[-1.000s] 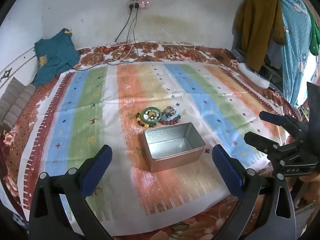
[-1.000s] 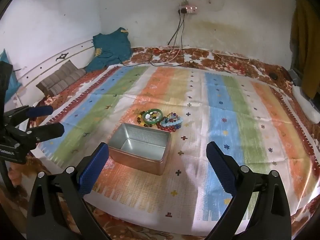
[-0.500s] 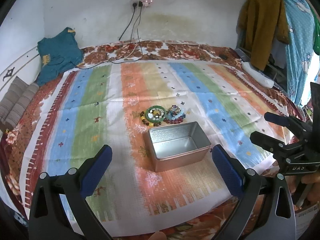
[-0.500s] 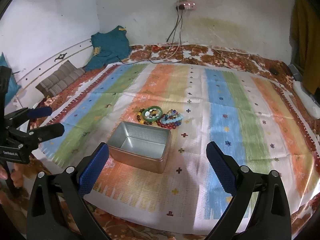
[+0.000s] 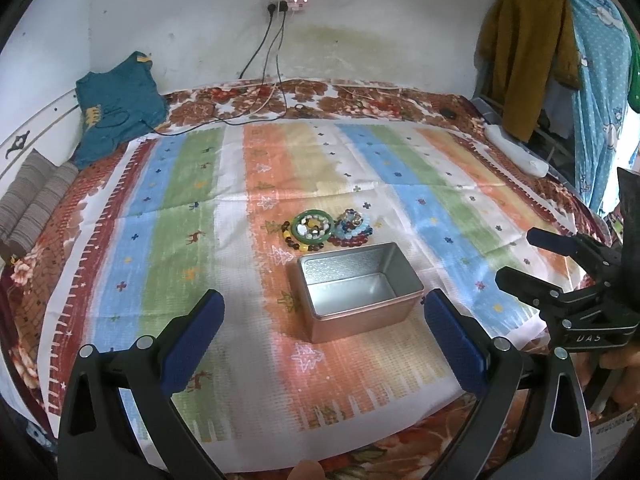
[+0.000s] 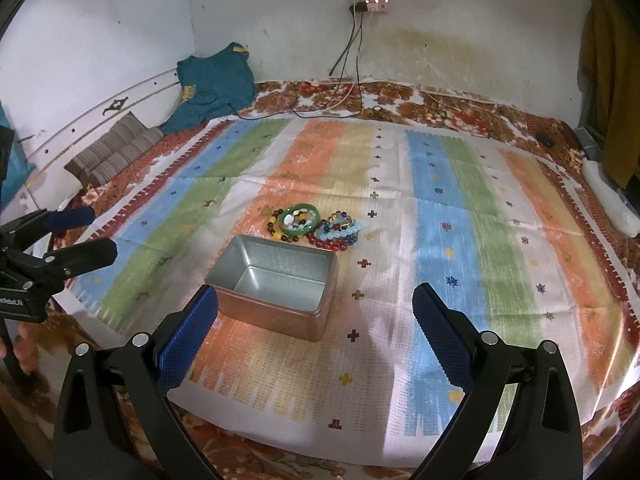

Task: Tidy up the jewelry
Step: 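Move both grippers forward over the tin toward the bracelet cluster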

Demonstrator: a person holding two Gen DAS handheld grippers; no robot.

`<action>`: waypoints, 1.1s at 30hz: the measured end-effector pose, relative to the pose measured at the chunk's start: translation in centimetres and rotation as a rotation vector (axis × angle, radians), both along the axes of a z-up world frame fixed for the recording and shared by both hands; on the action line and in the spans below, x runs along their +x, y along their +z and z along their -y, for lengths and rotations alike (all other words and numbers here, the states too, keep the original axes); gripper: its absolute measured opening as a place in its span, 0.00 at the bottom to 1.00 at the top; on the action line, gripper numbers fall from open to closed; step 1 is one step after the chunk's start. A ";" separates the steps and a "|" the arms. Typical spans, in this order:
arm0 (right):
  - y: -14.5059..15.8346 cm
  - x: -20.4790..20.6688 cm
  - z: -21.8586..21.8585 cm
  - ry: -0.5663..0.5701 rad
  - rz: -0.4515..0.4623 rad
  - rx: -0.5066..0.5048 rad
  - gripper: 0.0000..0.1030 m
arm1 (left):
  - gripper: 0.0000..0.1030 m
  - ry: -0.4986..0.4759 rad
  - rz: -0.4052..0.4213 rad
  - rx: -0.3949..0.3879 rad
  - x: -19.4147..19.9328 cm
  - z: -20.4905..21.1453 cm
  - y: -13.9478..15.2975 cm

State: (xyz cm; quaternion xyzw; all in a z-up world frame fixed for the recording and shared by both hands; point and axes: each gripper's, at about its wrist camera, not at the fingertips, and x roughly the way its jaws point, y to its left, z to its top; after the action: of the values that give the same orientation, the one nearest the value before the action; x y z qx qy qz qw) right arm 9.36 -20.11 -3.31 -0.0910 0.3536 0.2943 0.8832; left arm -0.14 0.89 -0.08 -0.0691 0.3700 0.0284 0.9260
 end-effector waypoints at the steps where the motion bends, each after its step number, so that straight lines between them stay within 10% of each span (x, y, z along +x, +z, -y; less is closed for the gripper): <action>1: 0.0 0.1 0.0 0.000 -0.001 -0.001 0.96 | 0.95 0.002 -0.006 0.002 0.1 0.0 0.0; 33: -1.4 4.8 -1.3 -0.051 -0.069 -0.057 0.96 | 0.95 0.038 -0.098 0.049 4.8 -1.9 -0.4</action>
State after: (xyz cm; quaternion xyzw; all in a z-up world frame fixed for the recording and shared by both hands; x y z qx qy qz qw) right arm 14.16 -18.78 -4.71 -0.0970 0.3942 0.2645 0.8748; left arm 4.64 2.80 -0.46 -0.0517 0.4127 0.0582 0.9075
